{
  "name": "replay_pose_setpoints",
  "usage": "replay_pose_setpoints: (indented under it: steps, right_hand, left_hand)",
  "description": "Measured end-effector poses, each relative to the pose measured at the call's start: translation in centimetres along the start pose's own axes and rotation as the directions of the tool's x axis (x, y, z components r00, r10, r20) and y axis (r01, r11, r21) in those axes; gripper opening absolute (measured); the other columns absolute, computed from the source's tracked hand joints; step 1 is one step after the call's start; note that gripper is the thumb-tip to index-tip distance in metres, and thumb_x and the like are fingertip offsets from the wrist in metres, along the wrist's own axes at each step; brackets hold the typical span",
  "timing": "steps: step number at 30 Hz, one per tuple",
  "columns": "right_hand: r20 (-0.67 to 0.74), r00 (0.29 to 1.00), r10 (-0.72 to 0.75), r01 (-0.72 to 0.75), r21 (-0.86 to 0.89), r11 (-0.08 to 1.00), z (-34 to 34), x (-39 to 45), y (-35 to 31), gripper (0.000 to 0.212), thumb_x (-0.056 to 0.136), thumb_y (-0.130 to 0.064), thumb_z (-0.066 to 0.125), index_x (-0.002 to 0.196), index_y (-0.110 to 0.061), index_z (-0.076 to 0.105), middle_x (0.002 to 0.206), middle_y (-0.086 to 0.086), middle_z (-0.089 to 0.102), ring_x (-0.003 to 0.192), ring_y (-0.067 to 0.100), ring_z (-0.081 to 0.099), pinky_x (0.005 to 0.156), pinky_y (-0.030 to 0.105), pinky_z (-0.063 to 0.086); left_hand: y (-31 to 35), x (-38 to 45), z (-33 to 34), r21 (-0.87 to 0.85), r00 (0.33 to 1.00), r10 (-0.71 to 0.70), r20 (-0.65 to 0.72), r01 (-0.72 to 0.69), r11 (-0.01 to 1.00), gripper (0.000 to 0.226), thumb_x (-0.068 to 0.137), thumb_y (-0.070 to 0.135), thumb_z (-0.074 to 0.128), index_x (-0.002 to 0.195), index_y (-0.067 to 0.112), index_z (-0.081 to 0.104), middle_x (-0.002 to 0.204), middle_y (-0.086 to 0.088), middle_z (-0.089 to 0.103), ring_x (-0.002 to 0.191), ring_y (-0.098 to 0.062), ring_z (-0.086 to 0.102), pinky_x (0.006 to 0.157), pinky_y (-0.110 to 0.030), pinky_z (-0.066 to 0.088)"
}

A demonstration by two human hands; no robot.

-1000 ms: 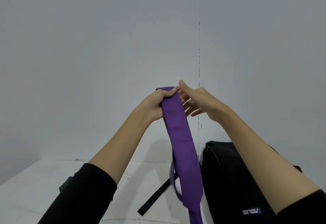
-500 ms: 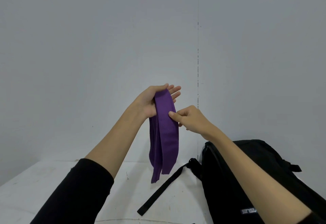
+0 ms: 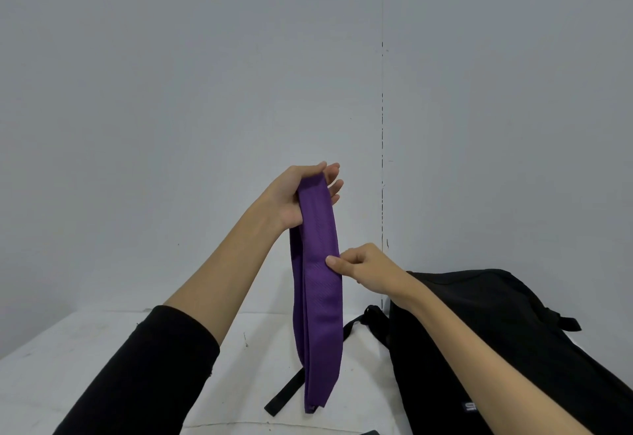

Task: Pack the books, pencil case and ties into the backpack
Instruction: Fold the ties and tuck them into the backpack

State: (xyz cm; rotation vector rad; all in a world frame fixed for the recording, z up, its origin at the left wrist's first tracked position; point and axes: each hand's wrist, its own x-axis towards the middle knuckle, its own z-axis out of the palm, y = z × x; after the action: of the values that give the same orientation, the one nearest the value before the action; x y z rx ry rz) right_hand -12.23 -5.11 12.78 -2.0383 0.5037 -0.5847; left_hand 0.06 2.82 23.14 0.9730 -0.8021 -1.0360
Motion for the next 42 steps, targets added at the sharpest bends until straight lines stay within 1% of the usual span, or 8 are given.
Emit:
replay_pose_setpoints:
  steps: [11,14,18,24,32,35,39,42]
  right_hand:
    - [-0.008,0.999,-0.032,0.032,-0.064,0.997,-0.2,-0.1,0.5,0.033,0.085,-0.044,0.063,0.093,-0.014,0.073,0.092,-0.007,0.07,0.084,0.006,0.062,0.076,0.017,0.047]
    - [-0.179,0.976,-0.121,0.145,0.129,0.981,-0.5,-0.1,-1.8,0.033,0.089,-0.047,0.054,0.092,-0.017,0.067,0.092,-0.007,0.067,0.084,0.007,0.059,0.073,0.019,0.045]
    - [-0.079,0.991,-0.11,0.131,0.346,0.929,-0.8,0.0,-3.9,0.044,0.097,-0.045,0.042,0.101,-0.01,0.068,0.094,0.002,0.072,0.086,0.013,0.067,0.078,0.027,0.053]
    - [-0.041,0.993,-0.112,0.114,0.604,0.789,-1.6,-0.5,-4.2,0.02,0.097,-0.02,0.05,0.099,-0.005,0.062,0.076,0.013,0.067,0.062,0.025,0.066,0.059,0.029,0.055]
    - [-0.148,0.982,-0.118,0.171,0.433,0.885,-3.9,0.2,-5.6,0.023,0.095,-0.017,0.054,0.104,0.002,0.064,0.094,0.016,0.066,0.079,0.021,0.062,0.068,0.024,0.052]
    - [-0.12,0.984,-0.129,0.166,0.382,0.909,-4.1,0.2,-6.1,0.017,0.095,-0.018,0.053,0.097,-0.004,0.064,0.096,0.017,0.062,0.075,0.019,0.057,0.062,0.019,0.048]
    - [-0.101,0.982,-0.161,0.189,0.407,0.894,-4.7,0.3,-6.6,0.014,0.096,-0.017,0.052,0.095,-0.009,0.063,0.101,0.015,0.063,0.089,0.022,0.06,0.074,0.026,0.049]
    - [-0.085,0.976,-0.199,0.216,0.386,0.897,-4.9,0.4,-6.8,0.016,0.096,-0.017,0.051,0.087,-0.013,0.064,0.099,0.012,0.065,0.097,0.024,0.058,0.08,0.032,0.044]
  left_hand:
    - [0.4,-0.2,0.5,-0.079,0.998,0.062,0.018,-0.061,0.995,0.022,0.097,0.007,0.042,0.103,0.007,0.063,0.066,0.004,0.065,0.06,-0.01,0.065,0.074,-0.026,0.049]
    - [0.0,-0.1,0.8,-0.102,0.996,0.087,0.029,-0.084,0.991,0.022,0.098,0.007,0.041,0.102,0.005,0.062,0.065,0.003,0.065,0.06,-0.011,0.066,0.077,-0.026,0.05]
    - [-0.6,-0.2,1.5,-0.084,0.994,0.1,0.05,-0.096,0.992,0.022,0.098,0.009,0.041,0.101,0.005,0.063,0.068,0.001,0.069,0.07,-0.012,0.067,0.08,-0.027,0.051]
    - [-1.5,-0.4,0.6,0.34,0.995,0.086,0.057,-0.101,0.935,0.041,0.099,0.044,0.036,0.107,0.014,0.062,0.101,-0.001,0.07,0.089,-0.017,0.068,0.077,-0.03,0.055]
    - [-4.1,-0.9,-1.9,0.746,0.995,0.096,0.003,-0.066,0.662,0.091,0.083,0.073,0.001,0.082,0.01,0.067,0.08,-0.007,0.074,0.079,-0.021,0.071,0.066,-0.026,0.054]
    - [-5.2,-0.8,-2.5,0.785,0.903,0.429,-0.013,-0.257,0.564,0.081,0.088,0.069,0.014,0.059,0.009,0.06,0.053,-0.005,0.062,0.052,-0.014,0.061,0.056,-0.025,0.047]
    - [-7.1,-0.5,-4.2,0.903,0.564,0.824,-0.051,-0.327,0.28,0.044,0.082,0.057,0.054,0.066,0.018,0.04,0.057,0.012,0.039,0.052,-0.008,0.036,0.052,-0.022,0.03]
    - [-7.8,-0.1,-4.4,0.875,0.615,0.788,-0.02,-0.371,0.312,0.045,0.075,0.031,0.076,0.102,0.027,0.041,0.097,0.012,0.049,0.084,-0.004,0.049,0.064,-0.018,0.041]
